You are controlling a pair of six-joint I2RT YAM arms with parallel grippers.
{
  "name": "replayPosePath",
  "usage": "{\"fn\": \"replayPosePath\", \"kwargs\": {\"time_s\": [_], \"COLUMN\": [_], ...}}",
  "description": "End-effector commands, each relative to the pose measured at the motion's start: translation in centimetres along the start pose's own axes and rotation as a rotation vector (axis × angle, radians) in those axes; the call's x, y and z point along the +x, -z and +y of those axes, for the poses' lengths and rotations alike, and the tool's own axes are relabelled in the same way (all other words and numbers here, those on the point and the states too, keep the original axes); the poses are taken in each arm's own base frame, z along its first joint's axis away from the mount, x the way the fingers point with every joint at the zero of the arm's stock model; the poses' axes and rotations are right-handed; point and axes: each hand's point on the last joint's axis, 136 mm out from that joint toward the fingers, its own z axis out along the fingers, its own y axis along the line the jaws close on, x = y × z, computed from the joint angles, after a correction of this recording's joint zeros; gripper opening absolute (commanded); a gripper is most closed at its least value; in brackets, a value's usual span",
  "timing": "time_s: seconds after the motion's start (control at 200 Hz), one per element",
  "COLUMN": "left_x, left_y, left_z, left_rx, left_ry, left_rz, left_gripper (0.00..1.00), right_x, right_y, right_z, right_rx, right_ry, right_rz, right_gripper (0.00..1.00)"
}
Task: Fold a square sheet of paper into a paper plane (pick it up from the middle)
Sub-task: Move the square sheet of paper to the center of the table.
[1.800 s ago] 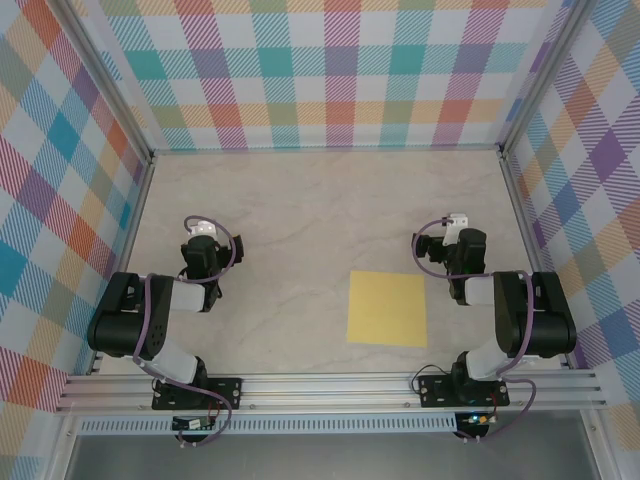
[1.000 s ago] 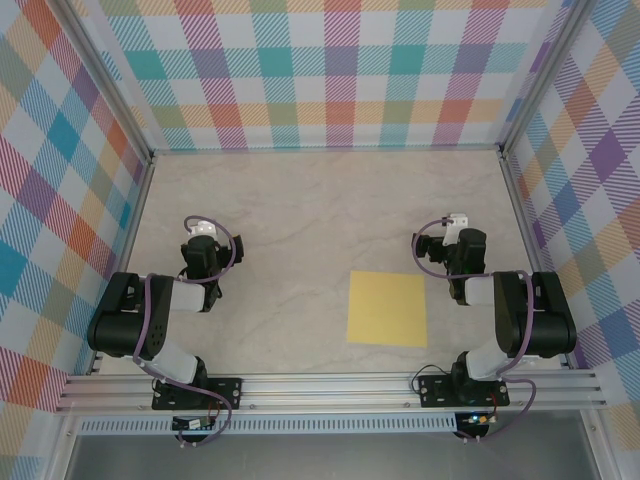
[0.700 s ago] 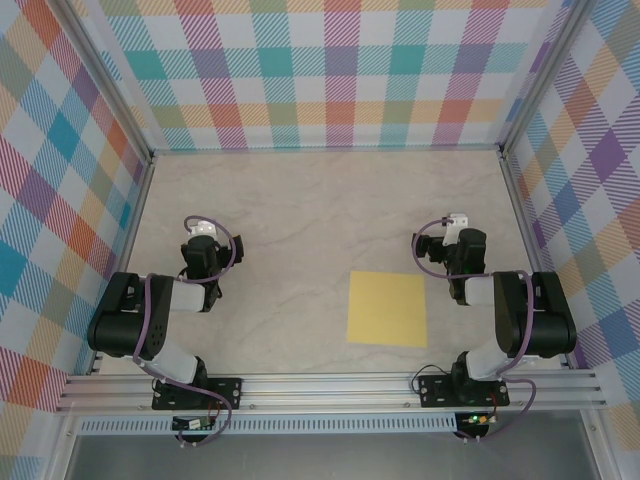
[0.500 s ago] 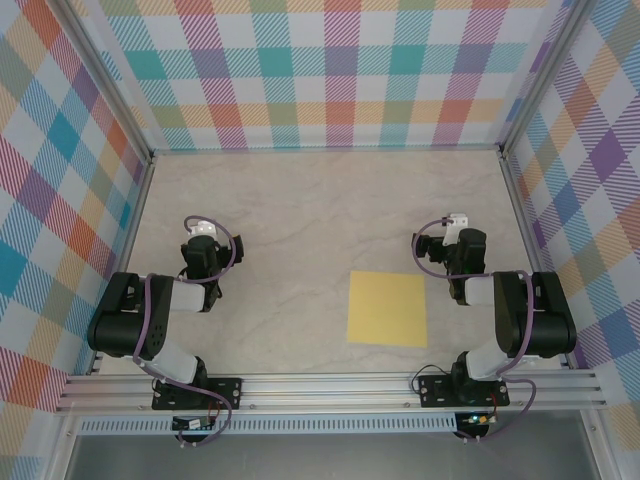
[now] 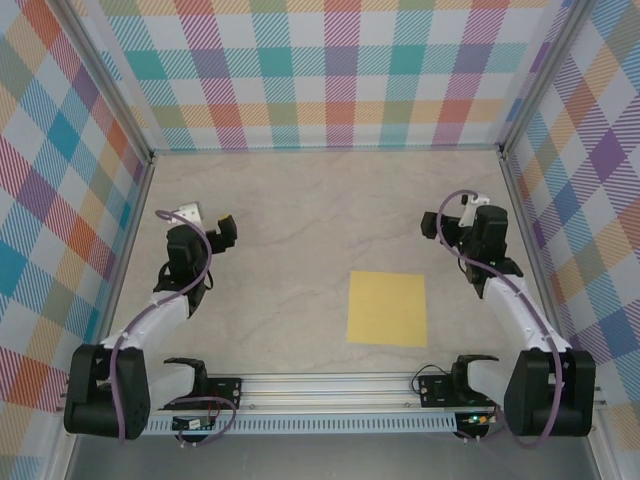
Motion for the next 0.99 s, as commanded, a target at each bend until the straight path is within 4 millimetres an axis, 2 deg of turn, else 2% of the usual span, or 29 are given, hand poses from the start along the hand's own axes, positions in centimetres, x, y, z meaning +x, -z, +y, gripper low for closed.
{"fn": "replayPosePath", "kwargs": {"time_s": [0.0, 0.08, 0.175, 0.2, 0.295, 0.395, 0.61, 0.68, 0.8, 0.99], "left_x": [-0.9, -1.5, -1.8, -1.2, -0.8, -0.3, 1.1, 2.0, 2.3, 2.8], "left_y": [2.0, 3.7, 6.1, 6.7, 8.6, 10.0, 10.8, 10.7, 10.6, 10.6], "left_z": [-0.3, -0.4, 1.7, 2.0, 1.0, 0.8, -1.8, -1.9, -2.6, -2.3], "left_rx": [0.024, 0.026, -0.109, -0.127, -0.071, -0.064, 0.086, 0.087, 0.117, 0.099], "left_ry": [0.064, 0.125, 0.247, 0.244, 0.248, 0.293, 0.242, 0.247, 0.243, 0.25], "left_rz": [0.072, 0.099, 0.15, 0.187, 0.256, 0.305, 0.421, 0.468, 0.498, 0.52], "left_gripper": [1.0, 1.0, 1.0, 1.0, 1.0, 1.0, 1.0, 1.0, 1.0, 1.0], "right_x": [6.5, 8.3, 9.6, 9.9, 10.9, 11.9, 14.2, 15.0, 16.3, 17.0], "right_y": [2.3, 2.9, 3.6, 3.8, 4.5, 5.0, 4.7, 4.3, 3.4, 2.4], "right_z": [0.8, 1.4, 3.2, 3.7, 5.3, 5.8, 7.7, 8.2, 9.0, 10.0], "right_rx": [-0.001, -0.025, -0.124, -0.153, -0.256, -0.285, -0.353, -0.346, -0.321, -0.288], "right_ry": [-0.217, -0.29, -0.357, -0.374, -0.406, -0.426, -0.405, -0.396, -0.352, -0.323], "right_rz": [0.35, 0.427, 0.483, 0.496, 0.536, 0.571, 0.684, 0.738, 0.805, 0.85], "right_gripper": [1.0, 1.0, 1.0, 1.0, 1.0, 1.0, 0.98, 0.98, 0.98, 0.97]}}
